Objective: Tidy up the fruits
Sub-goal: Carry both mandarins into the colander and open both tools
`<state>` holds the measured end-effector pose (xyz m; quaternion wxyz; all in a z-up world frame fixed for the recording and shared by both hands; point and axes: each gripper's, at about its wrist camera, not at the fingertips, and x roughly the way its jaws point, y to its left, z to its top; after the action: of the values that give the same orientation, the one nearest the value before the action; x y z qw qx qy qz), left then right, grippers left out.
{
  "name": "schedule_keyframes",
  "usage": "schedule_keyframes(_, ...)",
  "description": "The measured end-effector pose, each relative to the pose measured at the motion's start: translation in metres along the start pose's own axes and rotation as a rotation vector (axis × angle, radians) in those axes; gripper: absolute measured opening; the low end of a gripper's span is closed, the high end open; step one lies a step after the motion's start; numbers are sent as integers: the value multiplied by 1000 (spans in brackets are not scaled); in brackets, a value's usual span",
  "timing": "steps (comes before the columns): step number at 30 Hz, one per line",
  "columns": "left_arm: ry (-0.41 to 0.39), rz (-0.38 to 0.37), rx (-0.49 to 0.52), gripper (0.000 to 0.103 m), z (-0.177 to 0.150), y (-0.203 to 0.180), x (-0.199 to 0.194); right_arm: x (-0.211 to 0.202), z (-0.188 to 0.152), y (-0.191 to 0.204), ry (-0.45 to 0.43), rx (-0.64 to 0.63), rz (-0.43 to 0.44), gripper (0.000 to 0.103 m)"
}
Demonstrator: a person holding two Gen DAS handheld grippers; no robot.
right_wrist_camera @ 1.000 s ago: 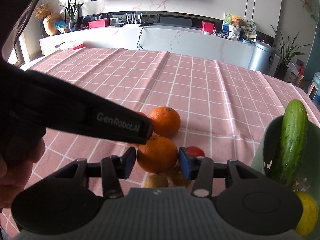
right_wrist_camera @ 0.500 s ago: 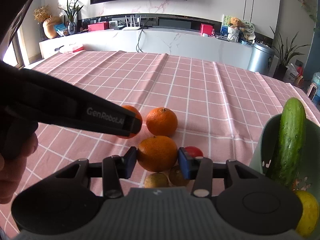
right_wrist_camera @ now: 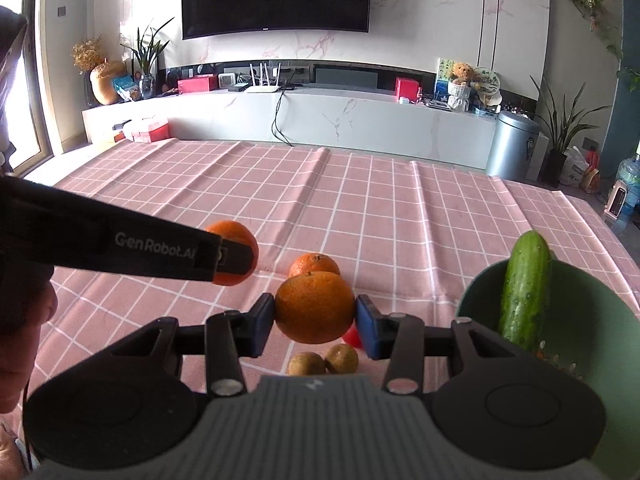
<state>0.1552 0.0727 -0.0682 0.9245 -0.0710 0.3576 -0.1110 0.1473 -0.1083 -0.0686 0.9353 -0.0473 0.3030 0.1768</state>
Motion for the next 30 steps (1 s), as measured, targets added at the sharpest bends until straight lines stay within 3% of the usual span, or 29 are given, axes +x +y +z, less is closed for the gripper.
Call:
schedule_keyframes(9, -69, -75, 76, 41, 4, -48, -29, -63, 4, -31, -57, 59, -35, 41)
schedule_keyframes(15, -60, -154, 157, 41, 3, -93, -32, -103, -6, -65, -45, 111, -81, 41)
schedule_keyframes(22, 13, -218, 258, 41, 4, -142, -16, -123, -19, -111, 35, 143, -127, 41)
schedule_keyframes(30, 170, -224, 335, 41, -8, -169, 11, -109, -29, -151, 135, 74, -150, 41)
